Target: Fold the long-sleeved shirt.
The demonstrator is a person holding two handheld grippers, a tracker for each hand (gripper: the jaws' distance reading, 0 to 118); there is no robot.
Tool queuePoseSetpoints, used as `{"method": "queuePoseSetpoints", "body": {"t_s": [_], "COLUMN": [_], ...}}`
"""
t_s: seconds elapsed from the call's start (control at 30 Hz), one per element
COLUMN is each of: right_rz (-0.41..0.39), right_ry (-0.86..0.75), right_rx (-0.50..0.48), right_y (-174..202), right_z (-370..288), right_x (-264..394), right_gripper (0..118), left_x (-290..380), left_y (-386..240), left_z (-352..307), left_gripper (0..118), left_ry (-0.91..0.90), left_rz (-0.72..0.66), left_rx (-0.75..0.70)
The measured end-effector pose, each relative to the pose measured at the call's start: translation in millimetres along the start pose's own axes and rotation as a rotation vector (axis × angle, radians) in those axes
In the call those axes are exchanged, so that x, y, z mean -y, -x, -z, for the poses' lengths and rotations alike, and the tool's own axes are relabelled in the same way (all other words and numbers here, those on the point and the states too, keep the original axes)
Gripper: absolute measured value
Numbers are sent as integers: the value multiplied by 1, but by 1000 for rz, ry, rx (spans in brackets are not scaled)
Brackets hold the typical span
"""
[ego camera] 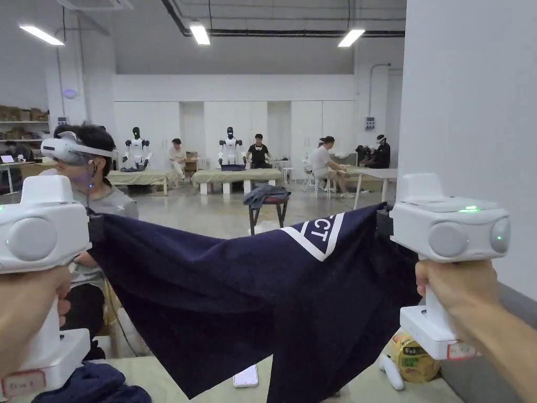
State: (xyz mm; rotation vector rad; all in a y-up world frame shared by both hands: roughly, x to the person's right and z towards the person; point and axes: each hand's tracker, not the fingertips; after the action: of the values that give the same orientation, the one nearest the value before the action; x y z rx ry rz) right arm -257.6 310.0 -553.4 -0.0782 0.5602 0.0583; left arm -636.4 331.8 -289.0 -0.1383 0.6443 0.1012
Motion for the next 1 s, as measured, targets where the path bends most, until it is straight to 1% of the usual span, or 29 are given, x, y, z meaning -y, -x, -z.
{"method": "queuePoseSetpoints", "body": {"t_s": [0.03, 0.07, 0.1, 0.13, 0.17, 0.2, 0.23, 0.27, 0.3, 0.33, 0.37, 0.4, 0.47, 0.5, 0.57, 0.6, 0.63, 0.7, 0.73, 0.77, 0.8, 0.83, 0.93, 0.97, 1.0], "right_rz": [-6, 5, -9, -6, 14, 22, 25, 2, -1, 24, 20, 11, -4, -18, -52, -57, -45, -46, -44, -56, -66, -71, -64, -83, -86], "right_ry": [13, 40, 67, 79, 116, 150, 157, 194, 200, 228, 271, 275, 337, 354, 418, 438, 481, 527, 556, 575, 598, 621, 665, 661, 672], "right_rx": [-3, -13, -19, -26, -43, -65, -71, -78, -86, -99, -112, -103, -138, -132, -150, -145, -169, -147, -161, -153, -153, -168, -194, -194, -194], "right_y": [-2, -7, -10, -13, -18, -21, -23, -26, -29, -30, -33, -33, -32, -30, -26, -22, -21, -19, -16, -14, -13, -13, -10, -7, -5], "right_z": [-7, -12, -21, -33, -46, -61, -75, -91, -109, -128, -148, -167, -204, -223, -253, -267, -280, -305, -313, -322, -329, -336, -347, -348, -347], "right_x": [17, 36, 53, 72, 93, 115, 133, 154, 172, 194, 215, 234, 279, 301, 339, 357, 374, 402, 411, 420, 427, 436, 453, 457, 459], "right_gripper": [2, 1, 1, 1, 1, 1, 2, 2, 1, 1, 1, 1, 2, 1, 1, 2, 2, 1, 1, 1, 2, 2, 2, 2, 2], "left_x": [14, 30, 45, 61, 78, 99, 114, 132, 151, 172, 196, 217, 261, 283, 318, 335, 353, 381, 393, 404, 412, 420, 439, 445, 451], "left_y": [0, 1, 3, 5, 8, 12, 13, 13, 14, 16, 18, 22, 29, 34, 40, 44, 48, 57, 60, 62, 64, 66, 73, 72, 72], "left_z": [-8, -18, -28, -39, -52, -65, -74, -93, -107, -121, -140, -156, -186, -202, -220, -232, -242, -255, -261, -266, -268, -272, -279, -278, -277], "left_gripper": [12, 12, 12, 12, 12, 12, 12, 12, 12, 12, 12, 12, 12, 12, 12, 12, 12, 12, 12, 12, 12, 12, 12, 12, 12], "left_ry": [12, 34, 30, 66, 98, 102, 147, 171, 157, 203, 209, 220, 314, 338, 429, 454, 493, 555, 584, 632, 629, 638, 692, 703, 715], "left_rz": [11, 31, 13, 6, 2, -40, -19, 17, 21, 100, 156, 165, 150, 124, 94, 52, 21, -16, -39, -15, 40, 58, 37, 48, 54], "left_rx": [14, 22, 30, 51, 64, 84, 90, 85, 93, 103, 91, 101, 115, 126, 139, 126, 133, 101, 97, 119, 94, 68, 79, 70, 57]}}
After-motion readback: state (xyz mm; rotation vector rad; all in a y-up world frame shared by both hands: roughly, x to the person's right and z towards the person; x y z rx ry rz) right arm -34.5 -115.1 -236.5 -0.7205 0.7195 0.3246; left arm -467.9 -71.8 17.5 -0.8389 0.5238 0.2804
